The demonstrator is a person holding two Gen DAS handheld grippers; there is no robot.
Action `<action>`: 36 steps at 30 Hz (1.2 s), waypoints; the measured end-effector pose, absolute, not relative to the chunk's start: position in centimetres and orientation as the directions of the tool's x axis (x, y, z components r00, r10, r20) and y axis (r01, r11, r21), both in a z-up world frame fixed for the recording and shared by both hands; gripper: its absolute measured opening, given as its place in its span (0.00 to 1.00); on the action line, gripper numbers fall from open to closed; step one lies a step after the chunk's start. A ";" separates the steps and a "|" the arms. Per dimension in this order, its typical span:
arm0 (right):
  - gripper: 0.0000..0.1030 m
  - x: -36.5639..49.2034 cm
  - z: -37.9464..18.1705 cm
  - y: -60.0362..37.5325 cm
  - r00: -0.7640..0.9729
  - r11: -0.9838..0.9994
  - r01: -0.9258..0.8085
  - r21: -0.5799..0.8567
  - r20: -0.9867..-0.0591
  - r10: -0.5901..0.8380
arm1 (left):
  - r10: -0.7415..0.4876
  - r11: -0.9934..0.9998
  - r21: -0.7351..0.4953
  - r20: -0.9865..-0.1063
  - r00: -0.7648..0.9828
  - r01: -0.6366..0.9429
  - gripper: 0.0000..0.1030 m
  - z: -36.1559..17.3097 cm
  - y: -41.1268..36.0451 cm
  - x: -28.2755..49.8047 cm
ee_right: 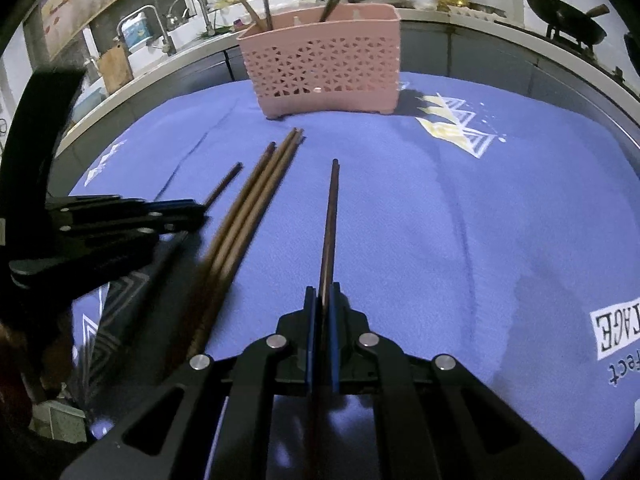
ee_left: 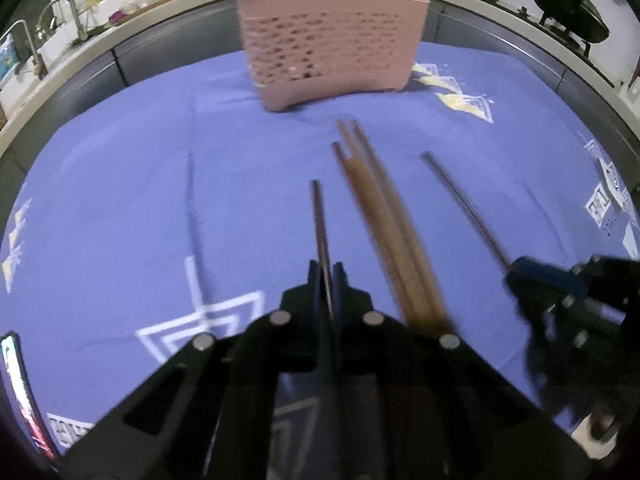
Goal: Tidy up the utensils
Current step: 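Close the left tool on a dark chopstick from the pile, then carry both held chopsticks into the pink basket and open both tools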
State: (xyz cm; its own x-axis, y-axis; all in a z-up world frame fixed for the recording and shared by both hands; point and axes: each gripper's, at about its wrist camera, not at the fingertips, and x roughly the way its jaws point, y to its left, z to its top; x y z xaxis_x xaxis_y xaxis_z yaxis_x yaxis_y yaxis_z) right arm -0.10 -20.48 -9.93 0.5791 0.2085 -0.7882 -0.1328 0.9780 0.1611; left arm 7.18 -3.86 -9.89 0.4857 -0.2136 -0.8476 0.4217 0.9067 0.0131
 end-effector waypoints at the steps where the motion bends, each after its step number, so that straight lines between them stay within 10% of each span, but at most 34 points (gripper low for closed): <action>1: 0.07 -0.1 -9.9 -20.7 0.573 0.976 -0.133 0.170 -0.791 0.216 | -0.218 0.907 0.004 -0.850 0.480 0.420 0.06 -9.9 -3.2 7.3; 12: 0.08 7.9 -9.3 -20.6 0.484 0.965 -0.152 0.216 -0.835 0.263 | -0.198 0.898 0.025 -0.869 0.454 0.439 0.31 -9.5 -4.2 10.5; 16: 0.07 10.6 -9.3 -20.7 0.456 0.952 -0.165 0.258 -0.836 0.305 | -0.228 0.885 0.020 -0.852 0.471 0.466 0.07 -9.6 -4.8 11.4; 19: 0.05 11.1 -8.8 -20.7 0.437 0.940 -0.180 0.289 -0.833 0.339 | -0.255 0.891 -0.027 -0.856 0.450 0.454 0.06 -8.9 -4.4 12.0; 36: 0.05 2.9 5.4 -21.8 0.845 0.933 -0.289 0.215 -0.400 0.354 | -0.441 0.881 -0.084 -0.498 0.747 0.465 0.05 7.6 1.0 6.4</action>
